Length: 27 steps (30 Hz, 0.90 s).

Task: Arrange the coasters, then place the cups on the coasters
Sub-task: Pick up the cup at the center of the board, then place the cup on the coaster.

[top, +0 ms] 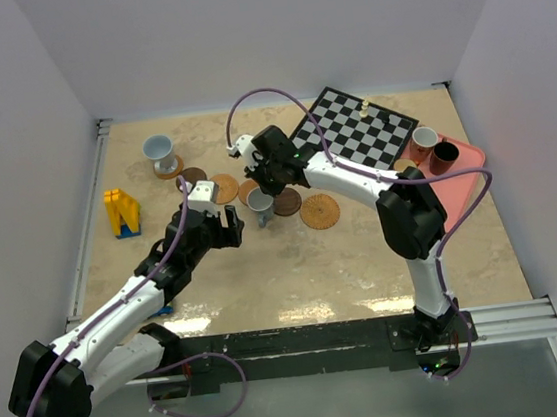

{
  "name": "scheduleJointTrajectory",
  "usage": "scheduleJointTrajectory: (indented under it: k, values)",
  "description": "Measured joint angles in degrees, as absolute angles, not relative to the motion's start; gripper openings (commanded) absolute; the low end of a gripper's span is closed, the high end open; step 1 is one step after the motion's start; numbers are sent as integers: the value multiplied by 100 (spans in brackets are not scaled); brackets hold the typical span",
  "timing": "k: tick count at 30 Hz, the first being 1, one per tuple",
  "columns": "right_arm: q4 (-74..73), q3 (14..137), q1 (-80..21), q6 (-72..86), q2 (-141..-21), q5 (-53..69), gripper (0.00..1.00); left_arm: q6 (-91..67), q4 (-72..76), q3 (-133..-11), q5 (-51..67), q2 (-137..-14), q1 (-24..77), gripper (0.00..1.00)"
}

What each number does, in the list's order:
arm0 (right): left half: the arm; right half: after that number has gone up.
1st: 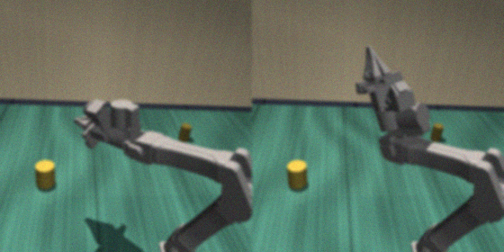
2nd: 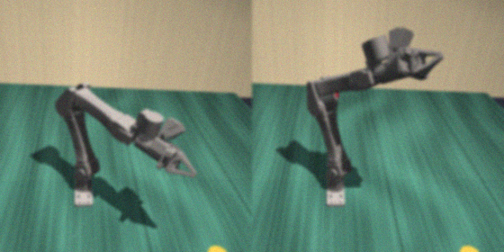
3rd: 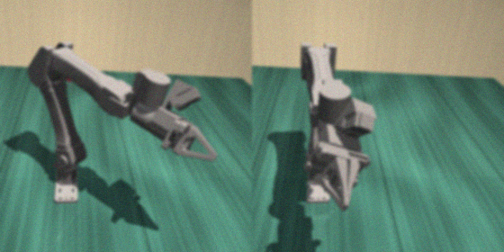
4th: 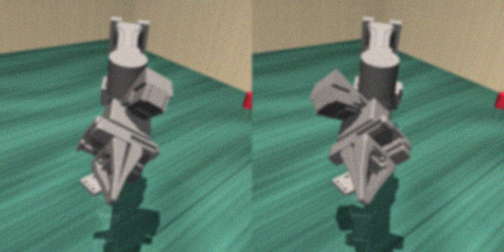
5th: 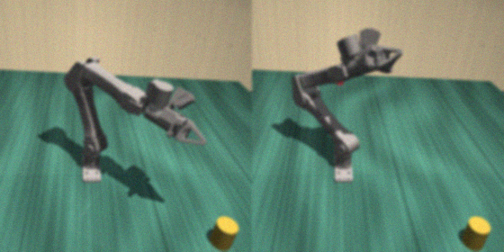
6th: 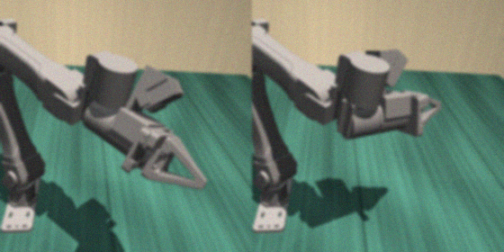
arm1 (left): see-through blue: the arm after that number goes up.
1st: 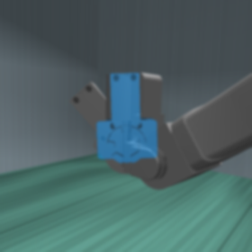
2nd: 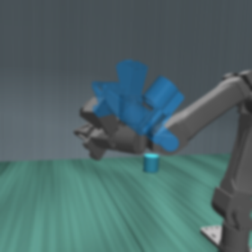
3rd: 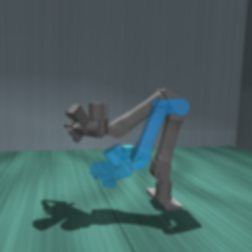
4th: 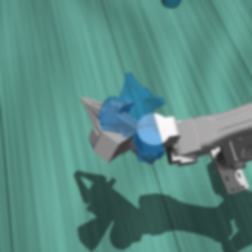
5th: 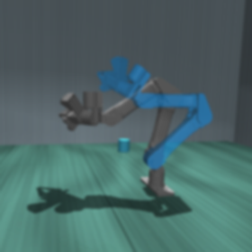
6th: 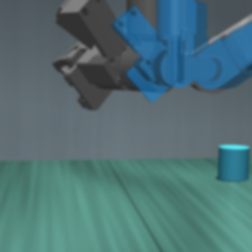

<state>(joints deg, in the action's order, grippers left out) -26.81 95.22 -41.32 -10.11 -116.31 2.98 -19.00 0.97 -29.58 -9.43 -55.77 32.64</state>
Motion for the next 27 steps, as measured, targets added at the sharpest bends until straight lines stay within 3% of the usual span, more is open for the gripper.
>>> scheduleJointTrajectory:
  k: [13,21,24,27]
  values:
    - [-3142,9854,-4132,62,-11511,198,0,-1844,362,-2958,-834,-5605,3277,84]
    - [-3358,10346,-4202,1081,-11238,54,0,-1579,694,-3315,-1402,-6392,3841,84]
    - [-3389,10370,-4270,1212,-11198,45,0,-1516,847,-3389,-1573,-6554,3854,76]
    - [-3476,10370,-4344,1273,-11201,-23,0,-1433,908,-3472,-1669,-6659,3857,60]
